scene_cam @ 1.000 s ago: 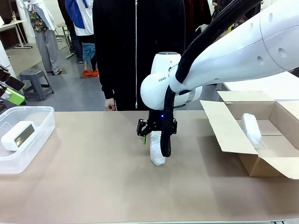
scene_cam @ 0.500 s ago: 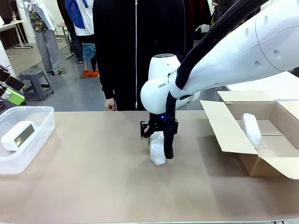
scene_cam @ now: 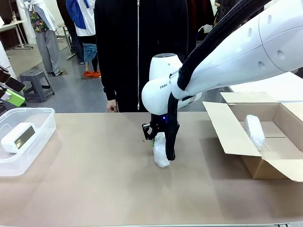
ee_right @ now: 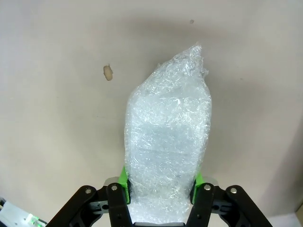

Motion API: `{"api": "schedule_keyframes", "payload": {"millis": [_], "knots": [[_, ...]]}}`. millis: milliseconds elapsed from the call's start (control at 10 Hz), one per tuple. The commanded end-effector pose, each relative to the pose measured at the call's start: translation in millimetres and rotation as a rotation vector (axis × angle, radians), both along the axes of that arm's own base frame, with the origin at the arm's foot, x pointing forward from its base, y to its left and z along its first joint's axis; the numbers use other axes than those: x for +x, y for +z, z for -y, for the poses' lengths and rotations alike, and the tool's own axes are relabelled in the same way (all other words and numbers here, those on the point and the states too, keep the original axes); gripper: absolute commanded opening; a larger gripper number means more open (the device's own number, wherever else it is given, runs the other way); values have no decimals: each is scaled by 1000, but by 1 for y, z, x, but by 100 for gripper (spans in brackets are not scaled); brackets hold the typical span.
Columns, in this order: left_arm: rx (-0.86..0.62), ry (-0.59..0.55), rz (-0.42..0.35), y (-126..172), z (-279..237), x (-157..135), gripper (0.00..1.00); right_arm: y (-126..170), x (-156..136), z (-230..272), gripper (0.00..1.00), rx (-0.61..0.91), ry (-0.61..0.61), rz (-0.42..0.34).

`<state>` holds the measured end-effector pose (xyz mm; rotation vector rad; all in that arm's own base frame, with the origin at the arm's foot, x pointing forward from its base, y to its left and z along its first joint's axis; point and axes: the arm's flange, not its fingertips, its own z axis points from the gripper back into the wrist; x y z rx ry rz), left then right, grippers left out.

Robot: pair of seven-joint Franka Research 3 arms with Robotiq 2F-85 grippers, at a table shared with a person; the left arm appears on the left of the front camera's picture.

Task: Separate and place wrapped and unwrapped clocks.
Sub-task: Pick up the Digital clock indicated by the person.

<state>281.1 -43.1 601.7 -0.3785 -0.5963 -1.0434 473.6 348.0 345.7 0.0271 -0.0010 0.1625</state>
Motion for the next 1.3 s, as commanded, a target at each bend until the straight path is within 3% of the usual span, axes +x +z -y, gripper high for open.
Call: {"api": "schedule_keyframes", "payload": {"millis": [0, 100, 200, 1200], "knots": [[-15, -4, -7, 0, 1, 0, 100, 0, 0, -1, 28, -39, -25, 10], [-15, -4, -7, 0, 1, 0, 100, 3, -1, -3, 13, -50, -47, -4], [-15, -4, -7, 0, 1, 0, 100, 0, 0, 0, 13, -1, -2, -1], [-15, -4, -7, 0, 1, 0, 100, 0, 0, 0, 13, -1, -2, -1]]}}
